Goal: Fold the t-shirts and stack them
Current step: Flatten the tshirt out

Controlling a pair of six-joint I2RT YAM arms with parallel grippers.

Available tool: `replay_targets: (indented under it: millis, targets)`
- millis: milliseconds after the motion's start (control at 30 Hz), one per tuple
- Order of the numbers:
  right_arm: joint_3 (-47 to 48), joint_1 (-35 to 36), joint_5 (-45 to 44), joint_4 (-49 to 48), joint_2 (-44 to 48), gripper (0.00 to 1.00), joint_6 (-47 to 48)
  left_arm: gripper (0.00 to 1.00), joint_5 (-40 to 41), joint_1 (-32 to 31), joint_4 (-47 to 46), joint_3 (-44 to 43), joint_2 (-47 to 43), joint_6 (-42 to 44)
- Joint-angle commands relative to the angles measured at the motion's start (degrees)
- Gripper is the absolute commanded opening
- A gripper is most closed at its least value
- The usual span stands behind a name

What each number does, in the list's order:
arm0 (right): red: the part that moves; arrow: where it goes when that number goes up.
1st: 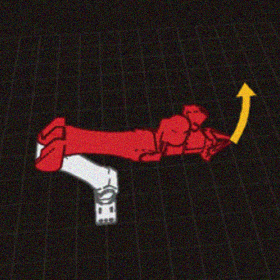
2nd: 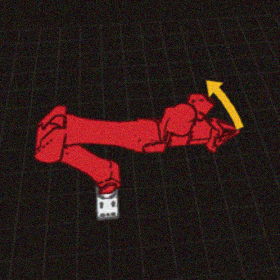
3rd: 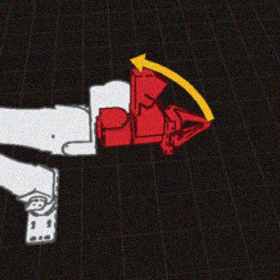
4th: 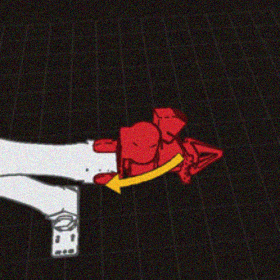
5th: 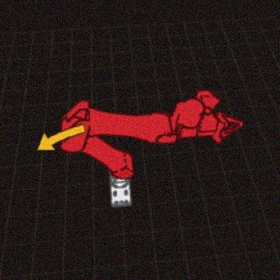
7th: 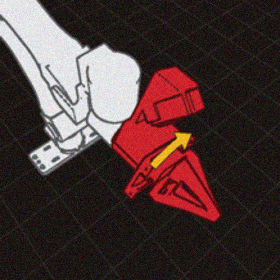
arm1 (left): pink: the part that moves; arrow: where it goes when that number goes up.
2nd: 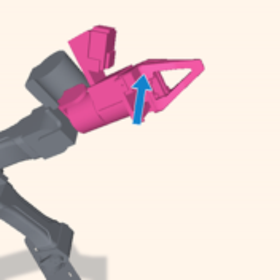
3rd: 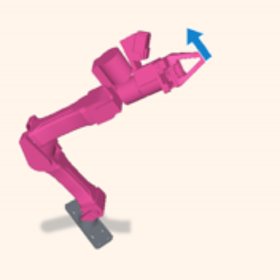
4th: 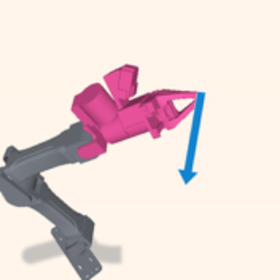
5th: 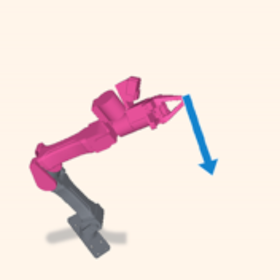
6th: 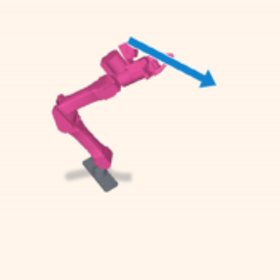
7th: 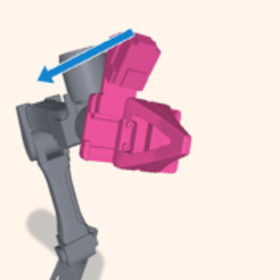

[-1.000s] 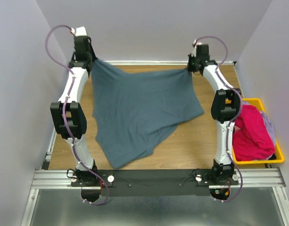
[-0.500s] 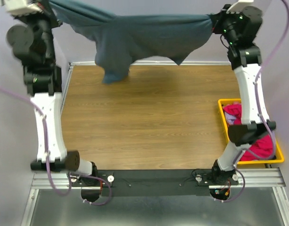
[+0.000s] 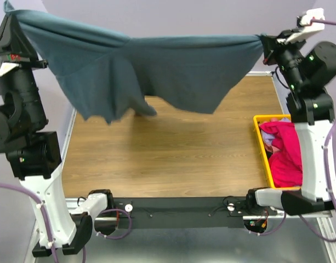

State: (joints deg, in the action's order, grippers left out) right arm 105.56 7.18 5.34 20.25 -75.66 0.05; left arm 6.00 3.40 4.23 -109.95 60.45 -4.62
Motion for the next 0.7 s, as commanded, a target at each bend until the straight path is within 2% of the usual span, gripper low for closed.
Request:
replay_targets:
  millis: [0, 167, 333, 500, 667]
  targets:
    - [-4.2, -0.5, 0.6, -1.6, 6.5, 0.01, 3.3, 0.0, 4.5, 0.5, -1.2, -0.6, -2.5, 5.9]
    - [-7.1, -0.6, -0.2, -1.7, 7.0, 0.01, 3.5, 0.0, 1.5, -0.1, -1.6, 2.1, 0.4, 8.3]
    - [-11.2, -0.6, -3.3, -1.8, 3.4, 0.01, 3.5, 0.0, -3.3, -0.1, -0.7, 5.2, 9.9, 8.1]
    - [-12.5, -0.6, -9.4, -2.2, -8.4, 0.01, 3.4, 0.0, -9.1, -0.1, -1.2, 6.9, 25.7, 6.4]
    - [-13.7, -0.6, -11.0, -7.9, -22.8, 0.01, 4.2, 0.0, -11.5, -1.5, -1.7, 5.1, 43.3, 6.1]
